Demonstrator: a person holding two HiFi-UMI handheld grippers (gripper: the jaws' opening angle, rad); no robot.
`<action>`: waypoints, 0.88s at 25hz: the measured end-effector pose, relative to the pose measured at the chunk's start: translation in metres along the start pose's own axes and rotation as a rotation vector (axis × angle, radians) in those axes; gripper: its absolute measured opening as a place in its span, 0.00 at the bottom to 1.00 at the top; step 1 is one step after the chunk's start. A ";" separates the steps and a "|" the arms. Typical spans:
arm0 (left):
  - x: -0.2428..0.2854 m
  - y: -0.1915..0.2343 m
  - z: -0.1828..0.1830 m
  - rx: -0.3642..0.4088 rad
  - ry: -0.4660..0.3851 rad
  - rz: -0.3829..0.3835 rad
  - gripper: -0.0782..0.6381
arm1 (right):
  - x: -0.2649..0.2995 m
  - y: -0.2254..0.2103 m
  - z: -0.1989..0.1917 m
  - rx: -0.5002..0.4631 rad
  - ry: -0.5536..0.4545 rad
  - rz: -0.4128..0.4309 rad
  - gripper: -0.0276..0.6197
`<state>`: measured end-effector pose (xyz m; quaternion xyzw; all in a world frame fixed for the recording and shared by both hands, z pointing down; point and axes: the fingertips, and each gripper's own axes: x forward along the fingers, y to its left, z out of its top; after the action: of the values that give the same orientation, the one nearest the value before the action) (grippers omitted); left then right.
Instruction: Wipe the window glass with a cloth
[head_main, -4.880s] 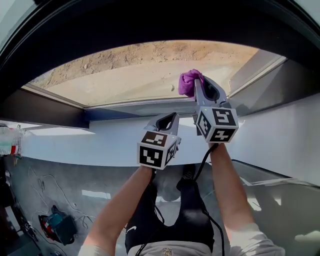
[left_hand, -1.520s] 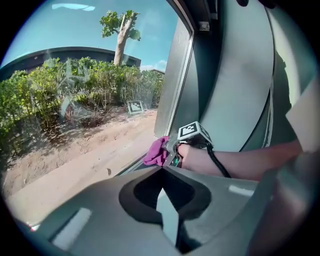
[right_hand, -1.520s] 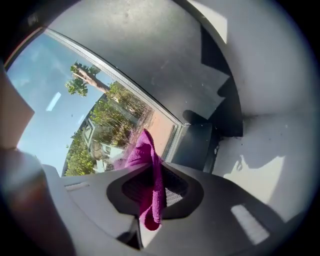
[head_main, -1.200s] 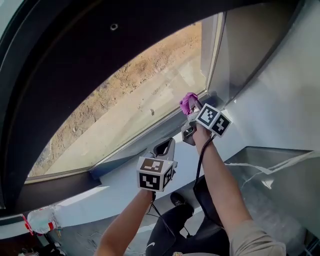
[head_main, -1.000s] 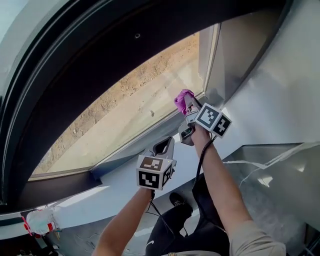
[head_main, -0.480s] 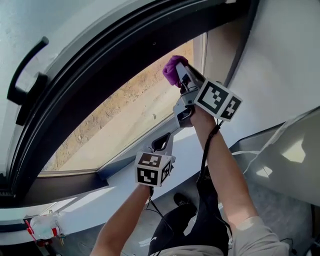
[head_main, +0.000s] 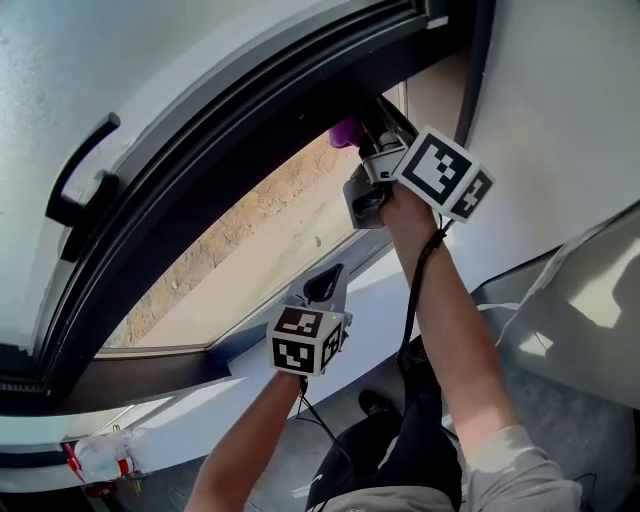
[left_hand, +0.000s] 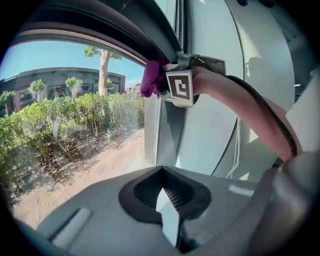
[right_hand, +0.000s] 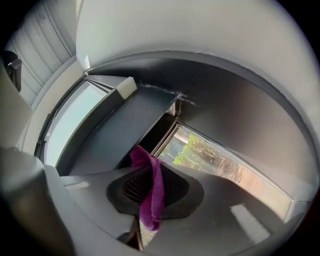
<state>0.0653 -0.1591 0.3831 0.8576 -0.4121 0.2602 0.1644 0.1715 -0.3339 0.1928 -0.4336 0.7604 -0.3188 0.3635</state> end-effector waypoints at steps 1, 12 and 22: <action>0.002 -0.002 0.000 0.000 0.001 -0.001 0.11 | -0.001 -0.006 0.004 -0.001 -0.011 -0.011 0.14; 0.029 0.002 -0.022 -0.045 0.054 -0.014 0.11 | -0.015 -0.103 -0.021 -0.016 -0.030 -0.242 0.15; 0.078 -0.001 -0.063 -0.089 0.125 -0.035 0.11 | -0.060 -0.230 -0.105 0.071 0.083 -0.437 0.14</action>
<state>0.0878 -0.1756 0.4797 0.8386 -0.3972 0.2916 0.2322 0.2047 -0.3598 0.4491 -0.5616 0.6509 -0.4340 0.2692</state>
